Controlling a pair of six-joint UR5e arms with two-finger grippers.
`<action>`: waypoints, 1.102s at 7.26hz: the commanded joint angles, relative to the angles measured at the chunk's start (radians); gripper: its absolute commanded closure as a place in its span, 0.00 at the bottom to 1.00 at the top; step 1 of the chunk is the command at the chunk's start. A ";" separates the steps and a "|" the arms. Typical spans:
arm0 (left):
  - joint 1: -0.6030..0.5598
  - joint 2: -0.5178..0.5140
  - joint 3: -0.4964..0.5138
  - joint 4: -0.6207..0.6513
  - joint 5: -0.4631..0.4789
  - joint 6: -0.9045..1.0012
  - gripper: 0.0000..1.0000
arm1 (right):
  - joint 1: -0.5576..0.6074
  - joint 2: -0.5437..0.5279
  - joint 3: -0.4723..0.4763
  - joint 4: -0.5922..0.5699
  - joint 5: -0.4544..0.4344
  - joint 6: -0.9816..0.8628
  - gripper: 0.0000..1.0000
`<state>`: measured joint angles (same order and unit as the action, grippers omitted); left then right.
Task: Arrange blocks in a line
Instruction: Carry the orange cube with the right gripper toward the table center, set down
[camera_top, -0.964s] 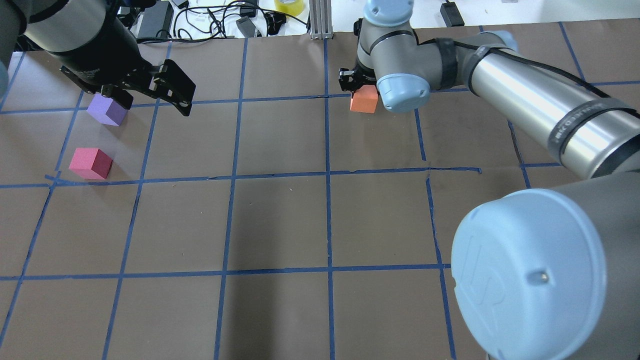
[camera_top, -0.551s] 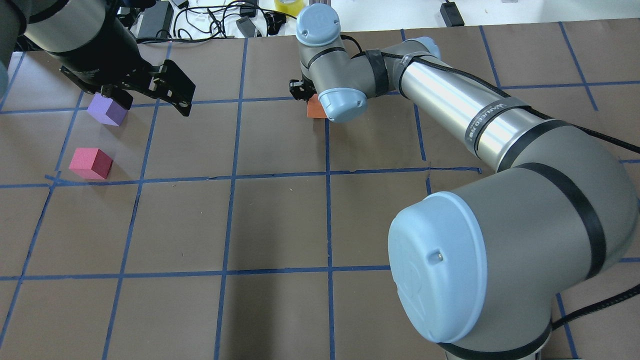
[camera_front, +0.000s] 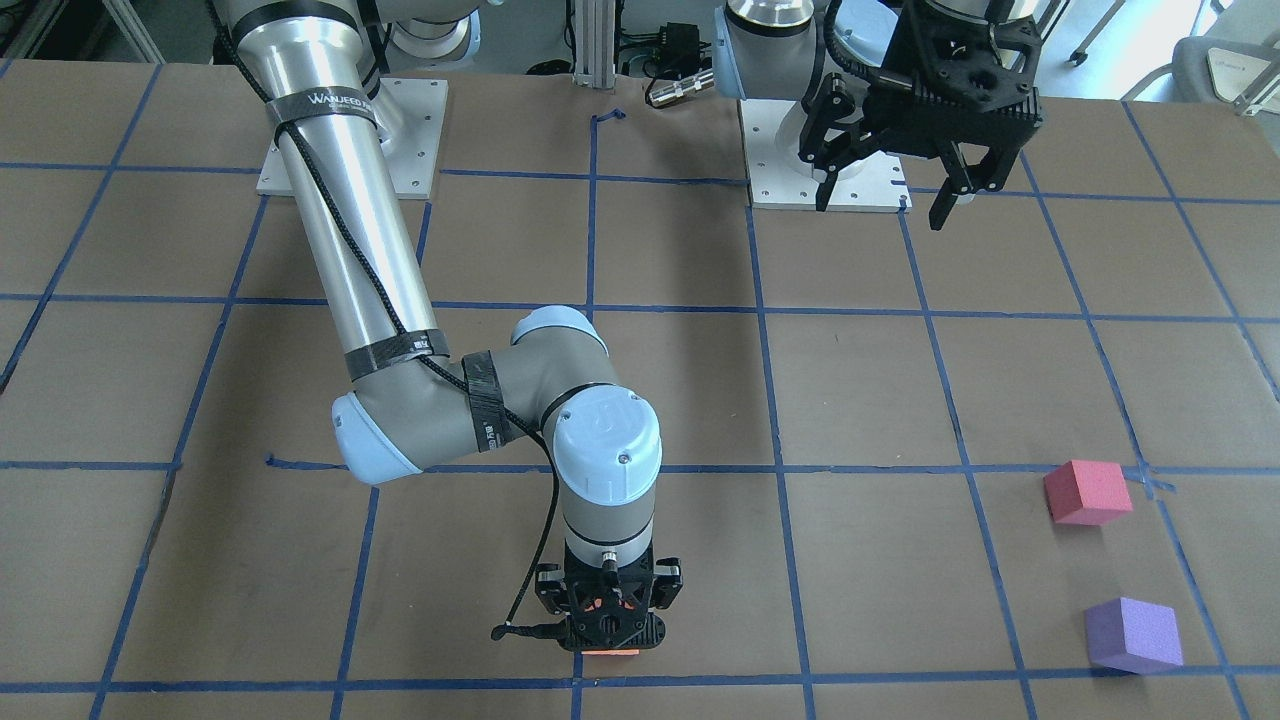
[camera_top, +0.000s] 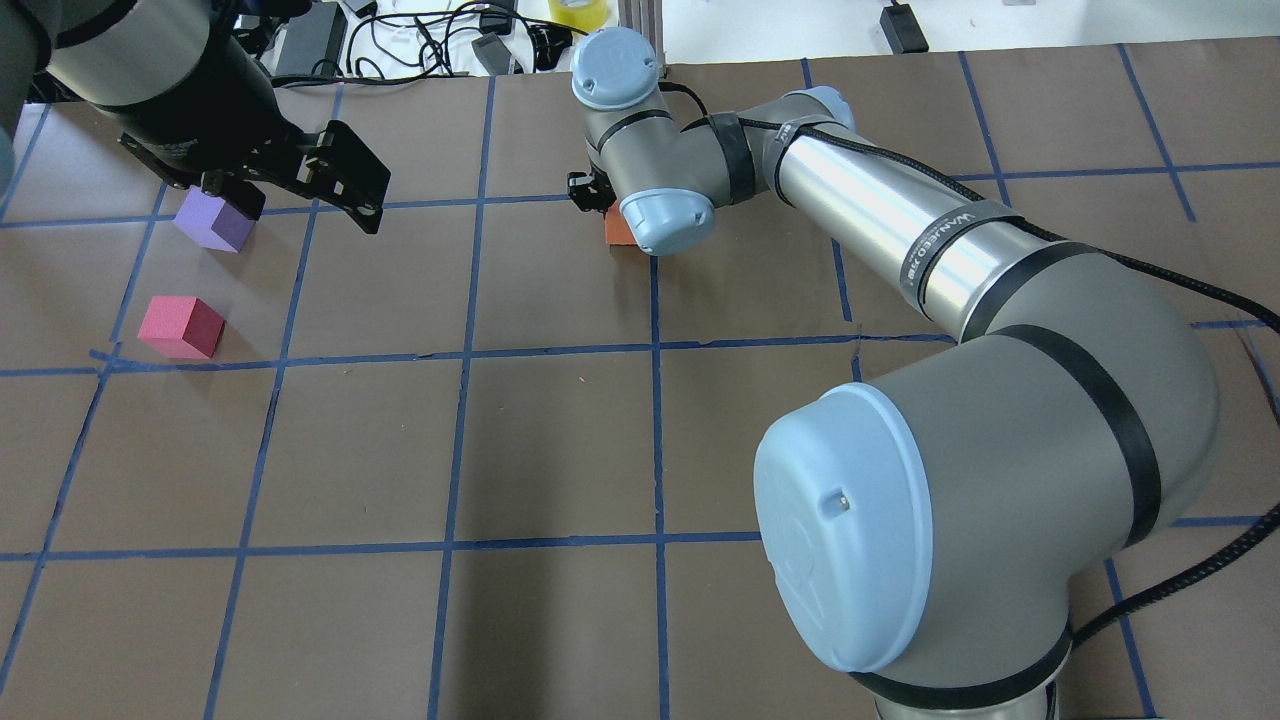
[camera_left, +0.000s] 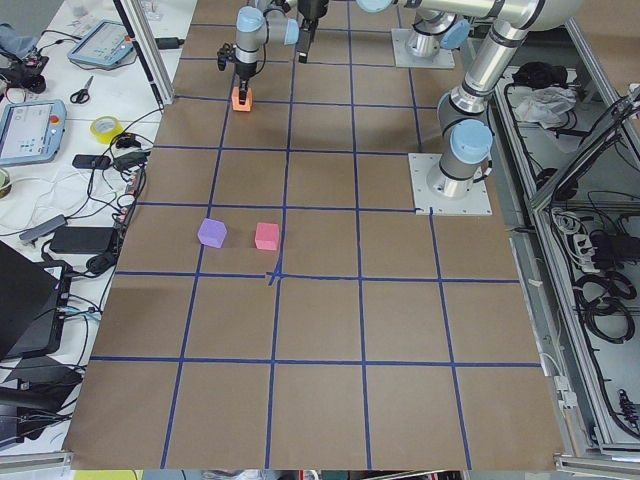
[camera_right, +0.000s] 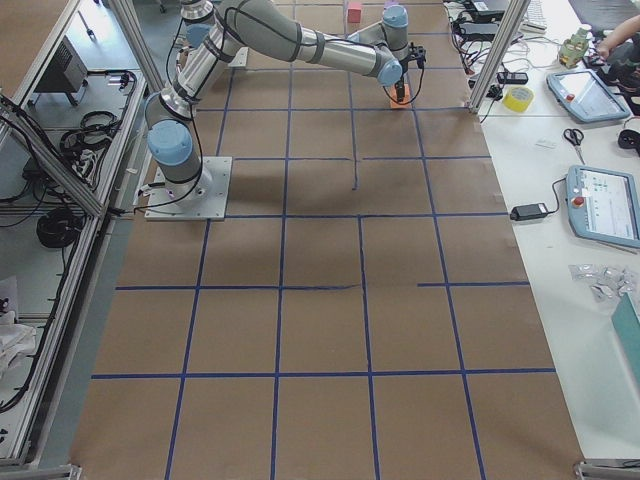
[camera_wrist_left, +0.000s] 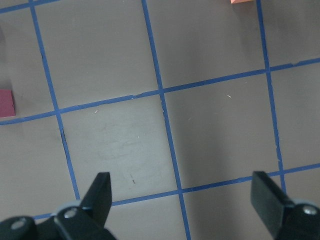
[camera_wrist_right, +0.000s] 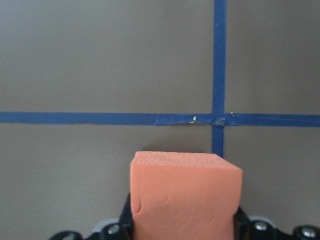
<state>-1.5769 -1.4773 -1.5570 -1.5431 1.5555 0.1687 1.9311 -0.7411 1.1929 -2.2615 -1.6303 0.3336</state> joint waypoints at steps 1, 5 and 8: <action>0.002 0.000 0.000 -0.002 0.000 0.000 0.00 | 0.002 0.003 -0.001 0.002 0.006 0.005 0.23; 0.000 0.000 0.000 -0.002 0.000 0.002 0.00 | 0.020 -0.067 -0.003 0.121 0.003 0.033 0.00; 0.003 -0.023 -0.002 0.061 0.012 0.005 0.00 | -0.053 -0.230 0.028 0.345 -0.006 -0.007 0.00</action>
<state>-1.5755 -1.4809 -1.5580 -1.5294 1.5581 0.1725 1.9148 -0.9204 1.2079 -1.9916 -1.6348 0.3479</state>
